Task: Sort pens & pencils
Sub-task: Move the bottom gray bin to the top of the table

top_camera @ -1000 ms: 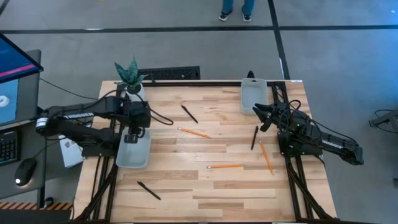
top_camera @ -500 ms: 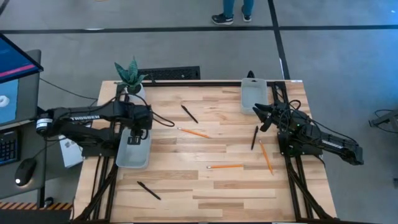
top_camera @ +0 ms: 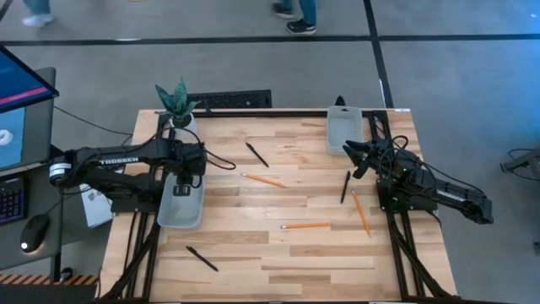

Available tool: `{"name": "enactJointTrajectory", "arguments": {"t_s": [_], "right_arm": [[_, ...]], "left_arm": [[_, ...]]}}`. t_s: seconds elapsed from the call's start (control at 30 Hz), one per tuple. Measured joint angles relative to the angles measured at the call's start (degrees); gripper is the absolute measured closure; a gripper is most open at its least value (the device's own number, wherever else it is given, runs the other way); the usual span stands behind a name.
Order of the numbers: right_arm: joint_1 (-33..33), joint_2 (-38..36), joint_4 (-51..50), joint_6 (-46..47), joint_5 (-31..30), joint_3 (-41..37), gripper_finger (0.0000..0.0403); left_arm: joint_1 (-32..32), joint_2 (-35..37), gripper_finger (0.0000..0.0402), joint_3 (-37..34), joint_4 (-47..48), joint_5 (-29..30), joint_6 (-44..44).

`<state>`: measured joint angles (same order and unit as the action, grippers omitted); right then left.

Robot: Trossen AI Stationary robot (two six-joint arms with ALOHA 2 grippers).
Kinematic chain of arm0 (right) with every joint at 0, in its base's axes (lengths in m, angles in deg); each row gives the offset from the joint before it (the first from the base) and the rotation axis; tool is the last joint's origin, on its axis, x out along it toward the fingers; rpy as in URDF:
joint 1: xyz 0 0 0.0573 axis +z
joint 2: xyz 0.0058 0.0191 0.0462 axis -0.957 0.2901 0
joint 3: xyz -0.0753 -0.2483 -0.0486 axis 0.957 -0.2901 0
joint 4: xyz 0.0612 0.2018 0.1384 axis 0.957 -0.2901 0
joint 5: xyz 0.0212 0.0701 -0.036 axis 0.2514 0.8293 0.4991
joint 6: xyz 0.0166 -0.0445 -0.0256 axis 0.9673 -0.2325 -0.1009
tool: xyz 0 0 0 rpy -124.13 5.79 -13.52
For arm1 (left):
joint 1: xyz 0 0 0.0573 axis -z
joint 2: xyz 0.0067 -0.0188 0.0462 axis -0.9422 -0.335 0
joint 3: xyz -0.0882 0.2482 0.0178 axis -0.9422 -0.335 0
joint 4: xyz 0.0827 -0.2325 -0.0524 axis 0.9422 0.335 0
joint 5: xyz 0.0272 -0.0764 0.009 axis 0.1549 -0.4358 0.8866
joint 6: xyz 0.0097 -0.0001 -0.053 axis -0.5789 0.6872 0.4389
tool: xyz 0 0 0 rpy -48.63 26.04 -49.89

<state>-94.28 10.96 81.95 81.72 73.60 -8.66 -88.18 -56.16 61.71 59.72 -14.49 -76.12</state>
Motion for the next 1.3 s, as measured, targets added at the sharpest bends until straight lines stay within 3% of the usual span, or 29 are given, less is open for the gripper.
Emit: {"name": "enactJointTrajectory", "arguments": {"t_s": [0.2,0.83,1.3], "right_arm": [[0.0,0.0,0.0,-0.04,0.0,0.01,0.0246],[0.0,0.0,0.0,-0.07,0.0,0.0,0.0246],[0.0,0.0,-0.01,-0.07,0.0,0.02,0.0246]], "left_arm": [[-0.42,-2.39,0.0278,-1.68,-1.1,1.49,-2.05],[-0.4,-19.68,0.0278,-1.68,-1.71,1.47,-2.39],[-0.4,-20.57,0.0278,-1.35,-5.36,-0.44,-3.87]]}}
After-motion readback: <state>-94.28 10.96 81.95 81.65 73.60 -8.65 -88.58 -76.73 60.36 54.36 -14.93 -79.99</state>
